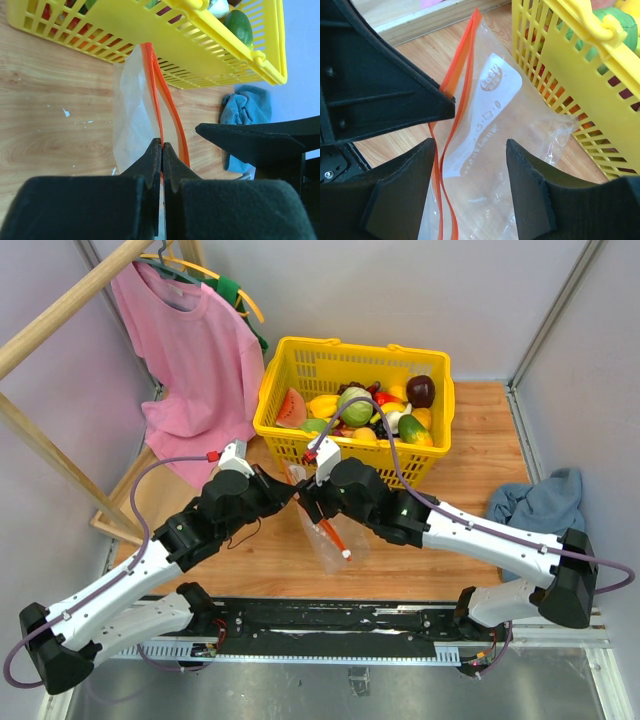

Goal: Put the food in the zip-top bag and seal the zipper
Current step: Open the zipper of the food storage bag.

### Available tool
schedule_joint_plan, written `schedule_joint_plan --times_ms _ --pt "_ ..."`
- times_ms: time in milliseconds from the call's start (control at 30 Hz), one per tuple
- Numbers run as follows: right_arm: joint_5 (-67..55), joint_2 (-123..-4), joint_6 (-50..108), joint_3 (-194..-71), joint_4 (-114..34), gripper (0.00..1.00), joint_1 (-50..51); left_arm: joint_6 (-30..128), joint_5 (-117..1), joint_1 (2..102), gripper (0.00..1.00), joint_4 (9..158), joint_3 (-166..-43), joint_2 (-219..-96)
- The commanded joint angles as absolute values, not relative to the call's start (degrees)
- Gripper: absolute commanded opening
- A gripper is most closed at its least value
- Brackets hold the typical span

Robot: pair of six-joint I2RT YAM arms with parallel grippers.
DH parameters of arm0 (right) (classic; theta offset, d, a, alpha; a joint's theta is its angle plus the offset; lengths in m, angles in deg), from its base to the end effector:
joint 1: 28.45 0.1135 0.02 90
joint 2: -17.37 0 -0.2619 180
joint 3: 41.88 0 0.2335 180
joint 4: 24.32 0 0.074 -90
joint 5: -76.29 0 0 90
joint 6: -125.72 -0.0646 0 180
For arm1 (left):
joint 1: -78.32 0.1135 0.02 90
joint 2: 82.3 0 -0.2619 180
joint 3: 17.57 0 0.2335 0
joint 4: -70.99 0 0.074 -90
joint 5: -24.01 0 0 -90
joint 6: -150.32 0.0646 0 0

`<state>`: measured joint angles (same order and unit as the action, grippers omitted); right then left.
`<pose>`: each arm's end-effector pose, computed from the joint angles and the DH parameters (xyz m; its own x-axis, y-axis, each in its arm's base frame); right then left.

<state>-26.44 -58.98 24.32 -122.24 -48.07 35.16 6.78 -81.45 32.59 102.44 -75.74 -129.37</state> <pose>0.1550 0.2804 0.3381 -0.3016 -0.1742 -0.9374 -0.7365 0.6669 0.1131 0.1509 -0.1301 0.3028 -0.5590 -0.5371 -0.6317 0.1112 0.7064 -0.6990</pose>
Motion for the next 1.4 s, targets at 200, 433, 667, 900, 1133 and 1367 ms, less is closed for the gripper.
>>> schedule_joint_plan --times_ms 200,433,667,900,1133,1367 --pt "-27.9 -57.3 25.0 -121.0 -49.5 0.59 34.6 8.3 -84.4 31.9 0.0 103.8 -77.8 -129.6" --pt "-25.8 -59.3 25.5 -121.6 -50.0 0.53 34.6 8.1 -84.3 31.9 0.0 103.7 -77.6 -129.3" --pt "-22.3 -62.5 25.0 -122.0 -49.7 0.51 34.6 7.6 -84.2 31.9 0.0 102.4 -76.9 -129.9" --pt "-26.8 -64.7 25.8 -124.7 -54.4 0.25 34.5 8.7 -86.4 31.9 0.0 107.4 -79.6 -129.6" --pt "-27.4 -61.1 26.7 -126.2 -56.4 0.02 34.5 11.6 -92.9 31.9 0.0 119.4 -85.7 -126.2" --pt "-15.7 -63.9 26.2 -131.7 -55.2 0.01 34.6 13.6 -95.8 31.9 0.0 133.2 -95.7 -127.0"
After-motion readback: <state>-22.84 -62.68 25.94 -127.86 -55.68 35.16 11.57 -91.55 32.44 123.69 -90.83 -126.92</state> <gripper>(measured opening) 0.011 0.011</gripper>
